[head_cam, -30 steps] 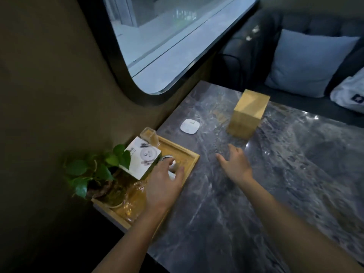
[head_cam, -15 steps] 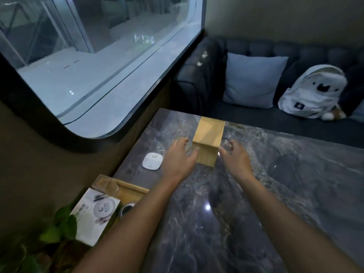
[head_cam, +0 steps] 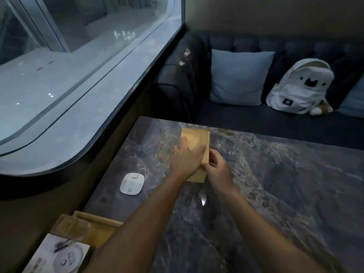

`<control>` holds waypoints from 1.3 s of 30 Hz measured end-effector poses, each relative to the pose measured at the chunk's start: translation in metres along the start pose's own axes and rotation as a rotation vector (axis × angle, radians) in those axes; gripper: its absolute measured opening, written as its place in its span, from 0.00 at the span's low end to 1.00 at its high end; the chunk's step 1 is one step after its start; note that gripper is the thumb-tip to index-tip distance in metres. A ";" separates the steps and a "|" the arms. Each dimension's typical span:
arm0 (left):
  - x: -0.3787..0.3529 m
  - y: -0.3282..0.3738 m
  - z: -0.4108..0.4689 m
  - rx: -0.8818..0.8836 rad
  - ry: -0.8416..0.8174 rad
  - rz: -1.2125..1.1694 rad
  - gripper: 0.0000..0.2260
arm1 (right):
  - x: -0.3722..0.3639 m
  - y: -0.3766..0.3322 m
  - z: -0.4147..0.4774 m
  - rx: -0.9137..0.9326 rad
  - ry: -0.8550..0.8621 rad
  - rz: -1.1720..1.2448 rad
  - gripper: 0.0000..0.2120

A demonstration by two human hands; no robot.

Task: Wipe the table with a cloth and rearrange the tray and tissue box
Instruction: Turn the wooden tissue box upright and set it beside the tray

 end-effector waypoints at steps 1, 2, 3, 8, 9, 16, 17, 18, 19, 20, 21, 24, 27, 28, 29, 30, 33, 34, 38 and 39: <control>0.000 -0.002 0.002 0.012 0.004 0.009 0.36 | 0.000 0.002 0.000 -0.023 -0.006 0.044 0.22; 0.001 -0.002 0.003 0.018 0.008 0.020 0.39 | 0.000 0.005 0.001 -0.050 -0.019 0.081 0.22; 0.004 -0.003 0.003 0.024 0.008 0.033 0.42 | -0.001 0.006 0.000 -0.062 -0.039 0.108 0.23; 0.017 -0.010 -0.001 0.041 0.000 0.160 0.52 | -0.009 0.009 -0.007 -0.051 -0.143 0.181 0.25; 0.019 -0.015 0.000 0.049 0.007 0.168 0.53 | -0.011 0.009 -0.008 -0.067 -0.167 0.210 0.25; 0.057 -0.045 -0.001 0.118 0.141 -0.127 0.38 | -0.024 0.013 -0.012 -0.057 -0.251 0.261 0.22; 0.061 -0.050 -0.004 0.153 0.128 -0.223 0.36 | -0.023 0.014 -0.012 -0.063 -0.210 0.243 0.21; 0.065 -0.056 -0.007 0.189 0.105 -0.299 0.37 | -0.023 0.017 -0.011 -0.083 -0.165 0.237 0.22; 0.068 -0.062 -0.010 0.212 0.088 -0.356 0.37 | -0.022 0.018 -0.011 -0.102 -0.134 0.229 0.24; 0.070 -0.068 -0.013 0.226 0.073 -0.404 0.36 | -0.022 0.022 -0.010 -0.114 -0.110 0.217 0.27; 0.072 -0.075 -0.016 0.239 0.063 -0.437 0.33 | -0.022 0.026 -0.010 -0.126 -0.091 0.182 0.30; 0.079 -0.089 -0.020 0.289 0.024 -0.507 0.25 | -0.023 0.034 -0.012 -0.216 -0.124 0.177 0.43; 0.086 -0.101 -0.018 0.336 -0.062 -0.523 0.21 | -0.028 0.035 -0.016 -0.351 -0.257 0.322 0.50; 0.087 -0.105 -0.016 0.355 -0.098 -0.520 0.22 | -0.029 0.035 -0.016 -0.348 -0.286 0.329 0.49; 0.088 -0.108 -0.015 0.372 -0.132 -0.513 0.25 | -0.030 0.033 -0.017 -0.327 -0.304 0.331 0.46; 0.089 -0.112 -0.013 0.382 -0.165 -0.496 0.27 | -0.031 0.032 -0.017 -0.308 -0.309 0.320 0.42; 0.088 -0.121 -0.006 0.370 -0.256 -0.453 0.32 | -0.035 0.030 -0.021 -0.286 -0.321 0.252 0.27; 0.089 -0.122 -0.004 0.374 -0.267 -0.456 0.30 | -0.037 0.030 -0.023 -0.278 -0.316 0.225 0.24; 0.085 -0.125 -0.002 0.417 -0.213 -0.587 0.13 | -0.045 0.029 -0.025 -0.164 -0.287 0.098 0.16; 0.082 -0.127 -0.001 0.428 -0.178 -0.624 0.12 | -0.047 0.028 -0.026 -0.138 -0.276 0.078 0.14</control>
Point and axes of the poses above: each hand's wrist, its own z-axis towards the middle knuckle, its own x-axis out of the back of the hand, y = z × x, the point moved 3 cm from there along z, towards the middle knuckle, and after that the axes turned 8 degrees about y, right-handed, at the moved point
